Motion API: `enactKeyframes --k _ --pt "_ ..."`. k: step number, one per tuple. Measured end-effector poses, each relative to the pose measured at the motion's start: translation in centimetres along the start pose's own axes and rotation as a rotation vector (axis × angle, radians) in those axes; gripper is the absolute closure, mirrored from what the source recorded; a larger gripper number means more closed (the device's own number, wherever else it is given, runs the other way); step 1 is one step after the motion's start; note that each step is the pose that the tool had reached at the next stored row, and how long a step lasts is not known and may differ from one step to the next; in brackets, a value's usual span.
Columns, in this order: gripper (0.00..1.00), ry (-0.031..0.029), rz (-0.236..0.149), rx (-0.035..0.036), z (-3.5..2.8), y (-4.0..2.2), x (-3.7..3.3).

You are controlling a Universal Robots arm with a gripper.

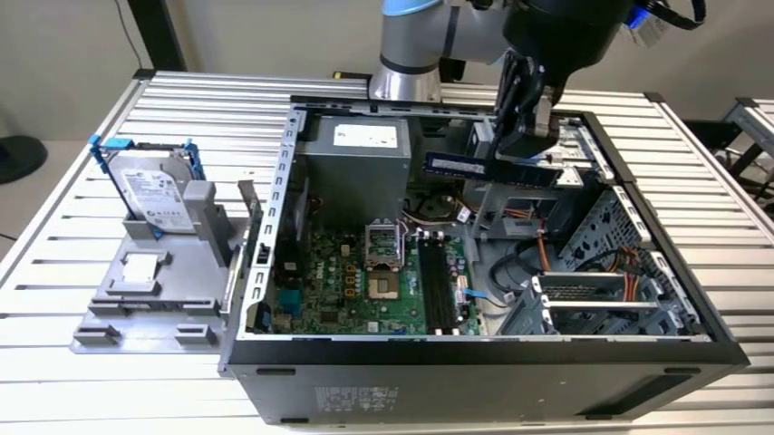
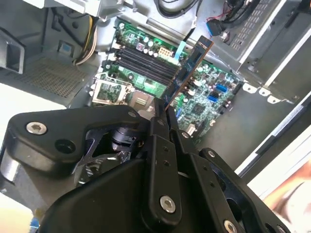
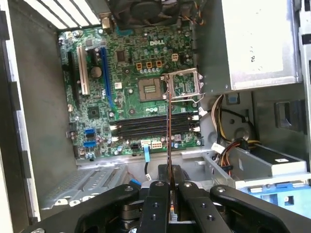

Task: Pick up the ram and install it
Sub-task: 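Insert the ram into the slot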

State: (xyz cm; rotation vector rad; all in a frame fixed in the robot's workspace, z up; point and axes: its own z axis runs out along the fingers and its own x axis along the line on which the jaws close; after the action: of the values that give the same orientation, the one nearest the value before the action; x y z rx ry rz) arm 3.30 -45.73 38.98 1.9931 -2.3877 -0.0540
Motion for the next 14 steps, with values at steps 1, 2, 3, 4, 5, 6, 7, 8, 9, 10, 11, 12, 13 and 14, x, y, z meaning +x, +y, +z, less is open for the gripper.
enactKeyframes --k 1,2,3,4,5,6,7,8,9,10,11,12,13,14 --pt "1.00 -0.0009 0.019 0.0000 0.00 0.00 0.00" --pt "1.00 -0.0017 0.037 0.0000 0.00 0.00 0.00" --pt "1.00 -0.0026 0.056 -0.0001 0.00 0.00 0.00" --pt "1.00 -0.0033 0.073 -0.0001 0.00 0.00 0.00" --pt "1.00 -0.0042 0.091 -0.0001 0.00 0.00 0.00" --pt "1.00 -0.0050 0.108 -0.0002 0.00 0.00 0.00" --pt "1.00 -0.0059 0.127 -0.0002 0.00 0.00 0.00" --pt "1.00 -0.0066 0.144 -0.0003 0.00 0.00 0.00" --pt "1.00 -0.0075 0.162 -0.0002 0.00 0.00 0.00" --pt "1.00 -0.0083 0.178 -0.0003 0.00 0.00 0.00" --pt "1.00 -0.0090 0.194 -0.0003 0.00 0.00 0.00" --pt "1.00 -0.0098 0.212 -0.0003 0.00 0.00 0.00" --pt "1.00 -0.0107 0.230 -0.0004 0.00 0.00 0.00" --pt "1.00 -0.0115 0.246 -0.0004 0.00 0.00 0.00"
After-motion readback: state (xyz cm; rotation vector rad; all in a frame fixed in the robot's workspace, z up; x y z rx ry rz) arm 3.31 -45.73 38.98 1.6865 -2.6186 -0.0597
